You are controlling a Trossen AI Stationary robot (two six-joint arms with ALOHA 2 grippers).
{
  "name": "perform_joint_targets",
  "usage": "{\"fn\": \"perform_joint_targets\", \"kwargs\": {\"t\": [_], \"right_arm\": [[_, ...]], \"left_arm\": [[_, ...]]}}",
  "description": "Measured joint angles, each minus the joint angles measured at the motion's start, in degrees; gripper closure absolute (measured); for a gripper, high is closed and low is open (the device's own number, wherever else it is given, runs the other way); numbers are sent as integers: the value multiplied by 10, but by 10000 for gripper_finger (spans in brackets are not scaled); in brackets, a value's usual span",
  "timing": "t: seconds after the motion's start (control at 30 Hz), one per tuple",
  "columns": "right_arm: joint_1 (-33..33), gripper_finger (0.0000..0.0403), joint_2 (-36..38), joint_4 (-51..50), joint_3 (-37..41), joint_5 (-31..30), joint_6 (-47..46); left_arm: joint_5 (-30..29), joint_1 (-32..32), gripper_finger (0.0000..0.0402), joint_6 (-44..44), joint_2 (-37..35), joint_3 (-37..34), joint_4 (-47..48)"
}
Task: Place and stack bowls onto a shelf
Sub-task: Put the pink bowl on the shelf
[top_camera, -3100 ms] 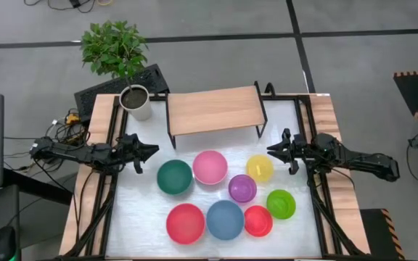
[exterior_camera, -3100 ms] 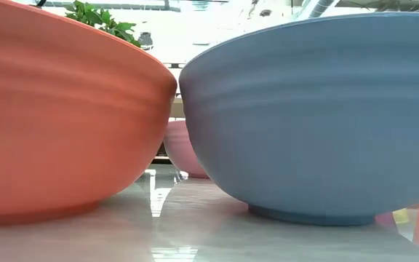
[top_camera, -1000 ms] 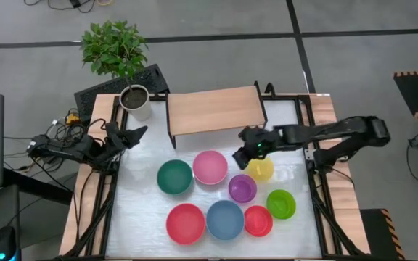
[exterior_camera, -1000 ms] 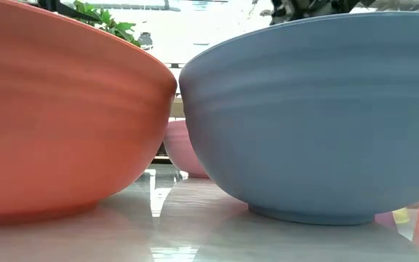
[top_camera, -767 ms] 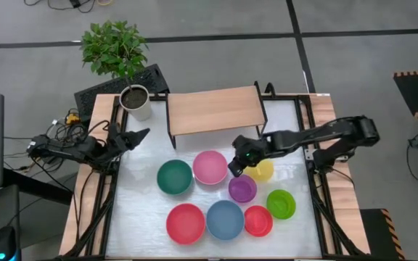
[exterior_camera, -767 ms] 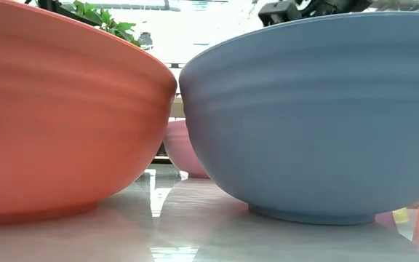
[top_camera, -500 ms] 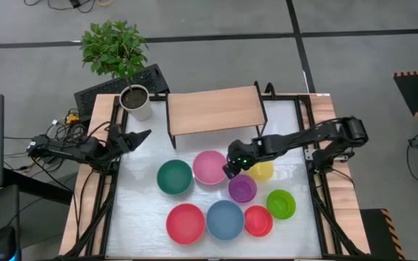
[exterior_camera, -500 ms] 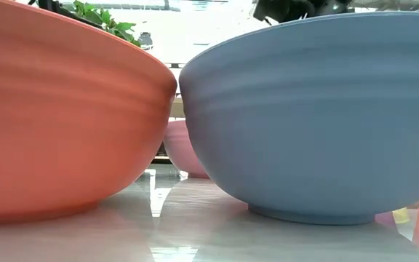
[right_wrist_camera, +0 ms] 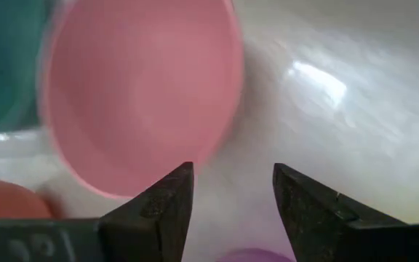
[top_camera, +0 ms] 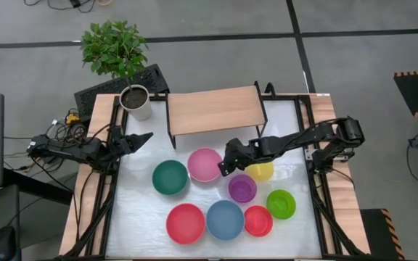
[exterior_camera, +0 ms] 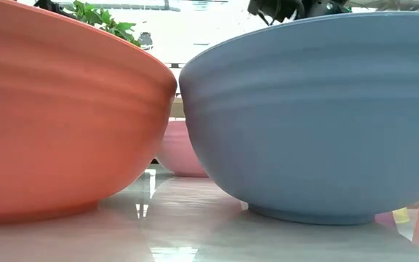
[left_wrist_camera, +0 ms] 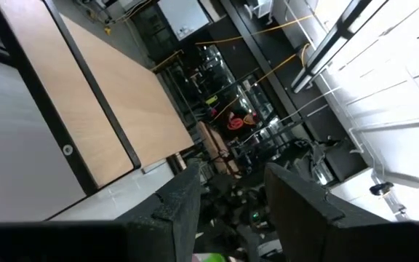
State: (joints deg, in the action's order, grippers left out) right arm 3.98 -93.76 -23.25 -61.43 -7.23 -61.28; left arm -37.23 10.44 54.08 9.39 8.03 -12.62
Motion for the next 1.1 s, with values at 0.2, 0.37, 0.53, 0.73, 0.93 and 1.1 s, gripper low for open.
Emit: {"fn": "perform_joint_targets", "kwargs": {"t": [0.2,0.37,0.53,0.73,0.93,1.1], "right_arm": [[-12,189,0,-3,-24,-31,17],[-24,189,-19,-26,-21,-30,24],[-23,189,-42,-1,-23,-14,27],[-22,191,-60,5,-23,-2,13],[-22,274,-58,-2,-23,1,2],[-25,375,-52,3,-23,25,1]], "left_arm": [[0,0,262,0,0,0,3],[0,0,262,0,0,0,3],[10,0,262,0,0,0,8],[10,0,262,1,0,0,19],[9,0,262,2,0,0,28],[7,0,262,2,0,0,32]]}}
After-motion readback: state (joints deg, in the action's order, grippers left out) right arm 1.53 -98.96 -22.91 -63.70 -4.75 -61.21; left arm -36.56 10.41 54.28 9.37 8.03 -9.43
